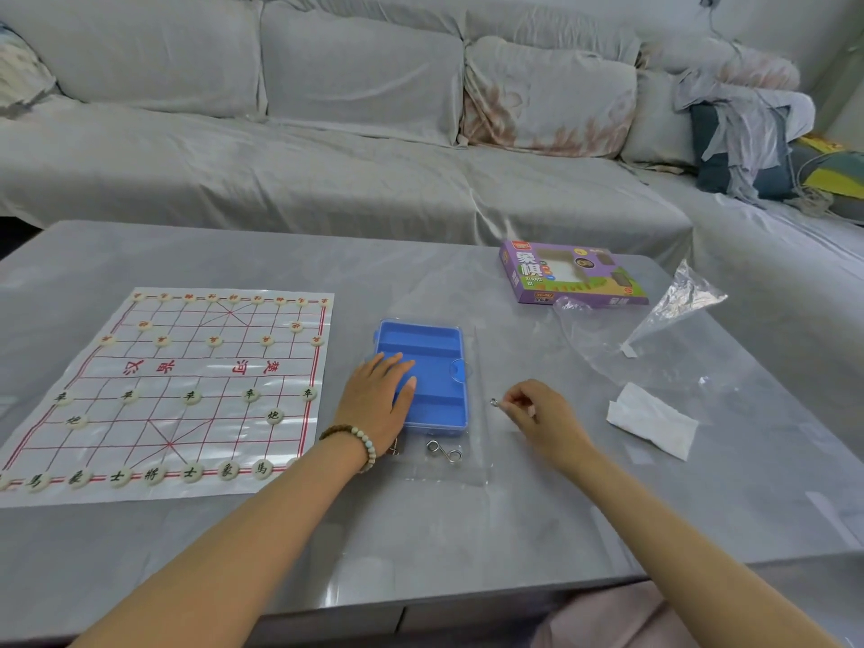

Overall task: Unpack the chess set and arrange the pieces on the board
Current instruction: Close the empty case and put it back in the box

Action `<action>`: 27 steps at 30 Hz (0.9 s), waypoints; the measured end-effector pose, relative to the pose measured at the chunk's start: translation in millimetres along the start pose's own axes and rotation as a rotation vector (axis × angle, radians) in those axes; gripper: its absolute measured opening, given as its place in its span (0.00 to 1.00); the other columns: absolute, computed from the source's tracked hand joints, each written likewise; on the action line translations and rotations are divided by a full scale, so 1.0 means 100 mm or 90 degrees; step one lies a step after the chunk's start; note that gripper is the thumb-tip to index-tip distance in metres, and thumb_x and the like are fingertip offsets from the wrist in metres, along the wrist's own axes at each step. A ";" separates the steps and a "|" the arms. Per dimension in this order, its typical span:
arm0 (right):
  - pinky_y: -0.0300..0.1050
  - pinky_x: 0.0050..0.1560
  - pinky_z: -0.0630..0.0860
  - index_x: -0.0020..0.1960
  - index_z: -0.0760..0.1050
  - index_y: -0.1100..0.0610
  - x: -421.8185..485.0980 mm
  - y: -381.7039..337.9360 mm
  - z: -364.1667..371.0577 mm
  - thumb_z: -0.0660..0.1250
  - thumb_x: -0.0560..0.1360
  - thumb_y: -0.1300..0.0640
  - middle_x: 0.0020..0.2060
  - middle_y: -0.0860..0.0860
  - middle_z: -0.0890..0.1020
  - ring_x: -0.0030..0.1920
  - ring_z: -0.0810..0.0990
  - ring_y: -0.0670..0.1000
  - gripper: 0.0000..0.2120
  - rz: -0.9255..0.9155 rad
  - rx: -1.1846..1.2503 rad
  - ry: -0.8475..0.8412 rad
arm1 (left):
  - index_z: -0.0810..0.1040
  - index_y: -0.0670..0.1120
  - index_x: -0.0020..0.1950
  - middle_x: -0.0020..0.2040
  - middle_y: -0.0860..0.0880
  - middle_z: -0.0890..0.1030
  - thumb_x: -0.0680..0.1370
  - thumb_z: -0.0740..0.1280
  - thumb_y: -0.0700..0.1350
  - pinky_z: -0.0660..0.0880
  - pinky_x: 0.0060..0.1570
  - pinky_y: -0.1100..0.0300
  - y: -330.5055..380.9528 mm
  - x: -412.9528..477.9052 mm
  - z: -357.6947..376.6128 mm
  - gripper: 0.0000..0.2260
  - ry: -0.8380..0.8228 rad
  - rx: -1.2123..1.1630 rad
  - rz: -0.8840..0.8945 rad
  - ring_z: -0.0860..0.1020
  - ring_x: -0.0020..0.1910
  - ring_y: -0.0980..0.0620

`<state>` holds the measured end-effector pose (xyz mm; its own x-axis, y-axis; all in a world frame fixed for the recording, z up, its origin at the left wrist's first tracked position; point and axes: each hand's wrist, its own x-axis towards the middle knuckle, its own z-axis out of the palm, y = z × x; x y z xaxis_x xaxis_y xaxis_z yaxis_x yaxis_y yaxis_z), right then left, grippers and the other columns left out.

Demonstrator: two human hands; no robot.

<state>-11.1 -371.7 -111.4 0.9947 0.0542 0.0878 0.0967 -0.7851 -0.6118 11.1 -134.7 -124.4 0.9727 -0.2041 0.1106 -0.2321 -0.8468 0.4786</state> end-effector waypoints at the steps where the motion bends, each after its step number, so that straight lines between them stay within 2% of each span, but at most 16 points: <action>1: 0.38 0.43 0.68 0.42 0.73 0.53 -0.05 -0.10 0.04 0.67 0.76 0.57 0.39 0.47 0.76 0.39 0.73 0.46 0.05 -0.024 0.027 0.000 | 0.62 0.48 0.73 0.74 0.50 0.60 0.82 0.49 0.52 0.48 0.72 0.60 0.00 -0.04 -0.01 0.20 0.003 -0.008 -0.005 0.53 0.75 0.52; 5: 0.35 0.42 0.68 0.41 0.73 0.51 -0.20 -0.45 0.23 0.68 0.75 0.56 0.36 0.41 0.73 0.38 0.72 0.41 0.05 -0.121 0.026 -0.053 | 0.62 0.48 0.73 0.75 0.50 0.60 0.82 0.50 0.51 0.50 0.72 0.59 -0.03 -0.15 -0.04 0.20 0.016 -0.048 -0.030 0.53 0.74 0.52; 8: 0.35 0.45 0.69 0.42 0.73 0.48 -0.20 -0.46 0.33 0.69 0.74 0.53 0.39 0.40 0.73 0.40 0.71 0.39 0.05 -0.107 -0.014 -0.070 | 0.60 0.47 0.74 0.75 0.47 0.59 0.82 0.50 0.52 0.53 0.73 0.55 -0.07 -0.18 -0.07 0.22 0.003 -0.083 -0.088 0.55 0.74 0.49; 10: 0.33 0.48 0.68 0.49 0.74 0.49 -0.20 -0.41 0.35 0.70 0.73 0.52 0.45 0.41 0.73 0.44 0.71 0.38 0.07 -0.073 0.060 0.007 | 0.61 0.44 0.72 0.71 0.43 0.65 0.80 0.51 0.55 0.63 0.69 0.49 -0.11 -0.19 -0.08 0.24 0.006 -0.110 -0.116 0.63 0.69 0.45; 12: 0.37 0.57 0.68 0.60 0.72 0.54 -0.15 -0.32 0.35 0.68 0.74 0.50 0.56 0.46 0.72 0.53 0.71 0.43 0.17 0.004 0.096 0.063 | 0.62 0.42 0.68 0.65 0.42 0.70 0.79 0.54 0.55 0.70 0.62 0.47 -0.11 -0.19 -0.08 0.23 0.015 -0.135 -0.157 0.69 0.63 0.43; 14: 0.43 0.66 0.64 0.66 0.69 0.58 -0.08 -0.25 0.36 0.65 0.75 0.46 0.62 0.51 0.68 0.63 0.68 0.51 0.24 0.125 0.066 0.013 | 0.62 0.40 0.68 0.64 0.41 0.69 0.79 0.57 0.54 0.70 0.61 0.46 -0.08 -0.17 -0.07 0.23 0.021 -0.152 -0.185 0.70 0.62 0.43; 15: 0.45 0.67 0.63 0.63 0.71 0.58 -0.06 -0.23 0.39 0.64 0.76 0.44 0.61 0.52 0.69 0.64 0.67 0.53 0.23 0.166 0.049 -0.021 | 0.60 0.41 0.69 0.66 0.41 0.68 0.79 0.57 0.53 0.70 0.62 0.46 -0.06 -0.16 -0.06 0.24 0.021 -0.165 -0.196 0.69 0.63 0.42; 17: 0.46 0.62 0.67 0.50 0.73 0.56 -0.03 -0.21 0.47 0.63 0.75 0.41 0.53 0.52 0.71 0.58 0.70 0.55 0.17 0.188 0.036 -0.033 | 0.55 0.43 0.74 0.73 0.42 0.61 0.80 0.57 0.53 0.65 0.67 0.47 0.01 -0.13 -0.07 0.27 0.011 -0.208 -0.213 0.64 0.69 0.42; 18: 0.46 0.59 0.67 0.48 0.72 0.56 -0.02 -0.22 0.51 0.63 0.75 0.41 0.51 0.51 0.71 0.56 0.71 0.54 0.17 0.192 0.060 -0.018 | 0.52 0.43 0.75 0.74 0.43 0.58 0.80 0.57 0.53 0.62 0.69 0.49 0.03 -0.12 -0.07 0.27 0.010 -0.238 -0.217 0.60 0.72 0.44; 21: 0.42 0.61 0.67 0.64 0.70 0.58 -0.01 -0.27 0.49 0.64 0.75 0.45 0.57 0.48 0.73 0.59 0.71 0.48 0.23 0.237 0.266 0.015 | 0.49 0.46 0.76 0.76 0.48 0.54 0.80 0.58 0.51 0.57 0.70 0.52 0.03 -0.08 -0.08 0.29 0.022 -0.349 -0.216 0.57 0.74 0.47; 23: 0.42 0.61 0.70 0.66 0.68 0.55 0.05 -0.25 0.42 0.65 0.76 0.46 0.61 0.46 0.74 0.59 0.74 0.47 0.23 0.248 0.385 0.026 | 0.50 0.48 0.76 0.76 0.49 0.56 0.79 0.61 0.50 0.59 0.71 0.51 0.02 -0.04 -0.08 0.29 0.040 -0.427 -0.212 0.60 0.73 0.48; 25: 0.44 0.51 0.76 0.65 0.68 0.52 0.12 -0.24 0.32 0.65 0.76 0.47 0.56 0.49 0.78 0.50 0.79 0.48 0.20 0.264 0.470 0.013 | 0.52 0.49 0.76 0.75 0.50 0.59 0.79 0.63 0.48 0.61 0.70 0.52 0.08 0.03 -0.09 0.29 0.066 -0.492 -0.229 0.62 0.72 0.48; 27: 0.45 0.42 0.76 0.65 0.67 0.49 0.21 -0.21 0.21 0.66 0.76 0.50 0.48 0.52 0.80 0.41 0.79 0.51 0.19 0.293 0.554 -0.013 | 0.54 0.49 0.75 0.74 0.50 0.60 0.78 0.63 0.44 0.63 0.66 0.56 0.21 0.12 -0.12 0.28 0.096 -0.523 -0.215 0.63 0.71 0.49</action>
<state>8.2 -340.9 -113.5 0.9416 -0.1255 -0.3125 -0.3156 -0.0050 -0.9489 18.0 -148.7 -102.2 0.9922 0.1075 -0.0635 0.0860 -0.2196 0.9718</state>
